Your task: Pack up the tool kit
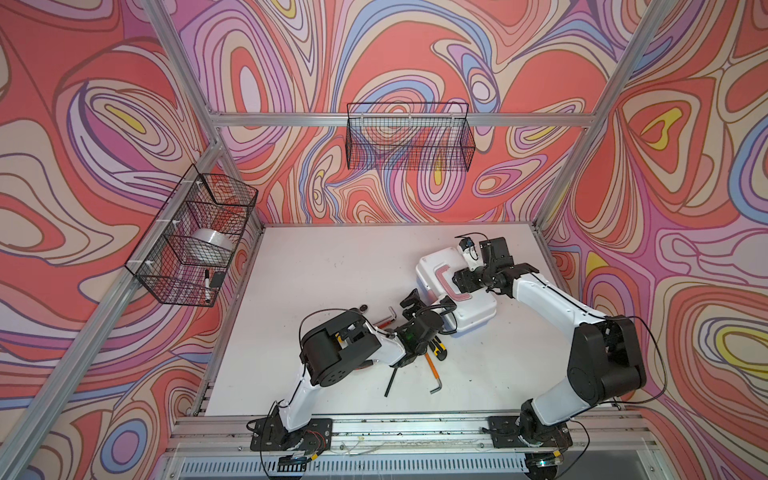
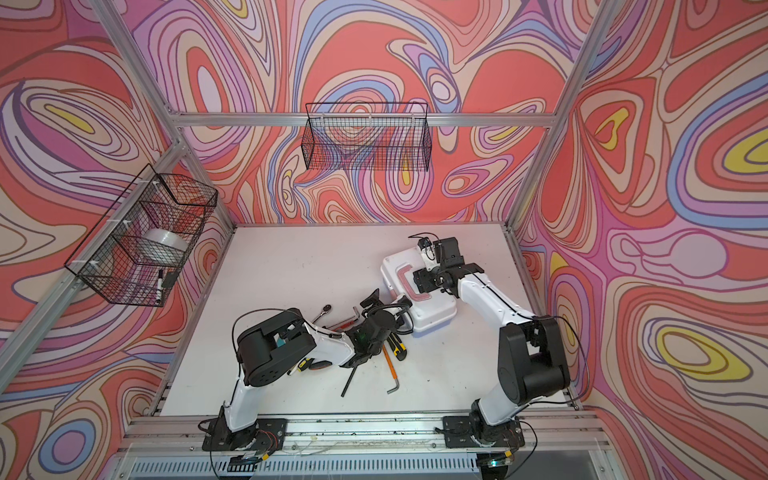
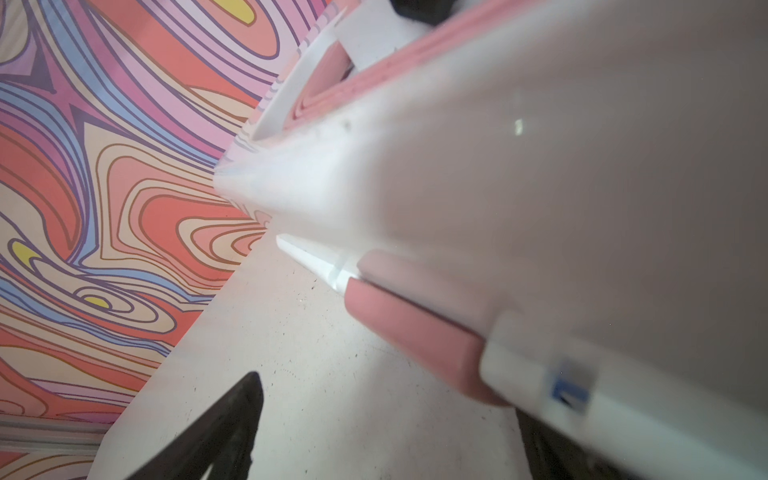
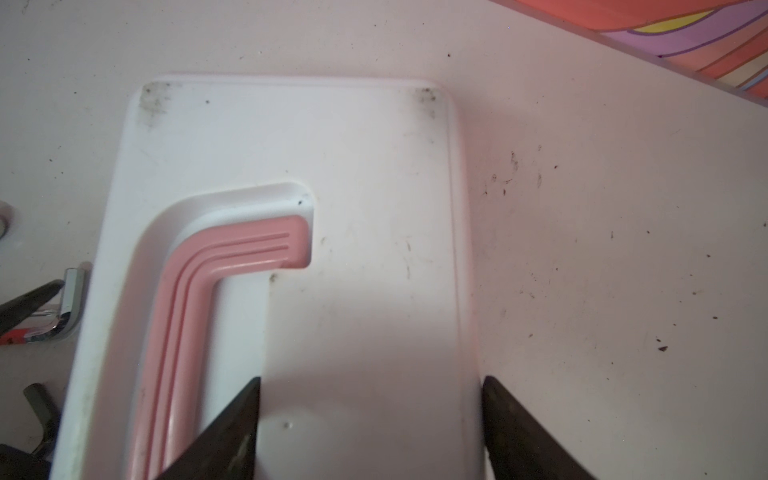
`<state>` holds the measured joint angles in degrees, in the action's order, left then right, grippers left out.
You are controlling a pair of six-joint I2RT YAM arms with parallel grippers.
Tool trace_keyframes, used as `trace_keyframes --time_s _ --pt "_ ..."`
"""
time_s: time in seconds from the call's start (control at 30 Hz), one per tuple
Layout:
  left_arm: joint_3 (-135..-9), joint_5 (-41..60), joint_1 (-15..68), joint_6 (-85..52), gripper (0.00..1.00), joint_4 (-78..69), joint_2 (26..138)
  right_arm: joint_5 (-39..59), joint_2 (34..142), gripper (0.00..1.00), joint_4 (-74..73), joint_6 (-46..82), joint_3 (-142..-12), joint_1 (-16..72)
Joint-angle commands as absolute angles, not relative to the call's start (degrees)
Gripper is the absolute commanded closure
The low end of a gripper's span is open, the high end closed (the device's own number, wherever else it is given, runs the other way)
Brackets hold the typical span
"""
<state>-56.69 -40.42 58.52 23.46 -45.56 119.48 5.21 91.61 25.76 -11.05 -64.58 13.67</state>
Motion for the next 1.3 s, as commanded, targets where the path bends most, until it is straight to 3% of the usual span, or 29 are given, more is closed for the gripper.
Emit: trace_keyframes --time_s 0.0,0.73,1.27 --pt "-59.9 -45.2 58.0 22.5 0.07 -49.0 119.4 4.1 99.3 0.49 43.0 -15.5 -58.9 14.9" --pt "-58.6 -54.6 59.2 20.6 0.17 -49.2 116.3 0.4 100.5 0.50 44.2 -13.2 -59.8 14.9" --pt "-54.9 -52.9 60.5 17.5 0.00 -45.8 113.0 3.3 100.4 0.47 42.9 -5.9 -64.3 14.7"
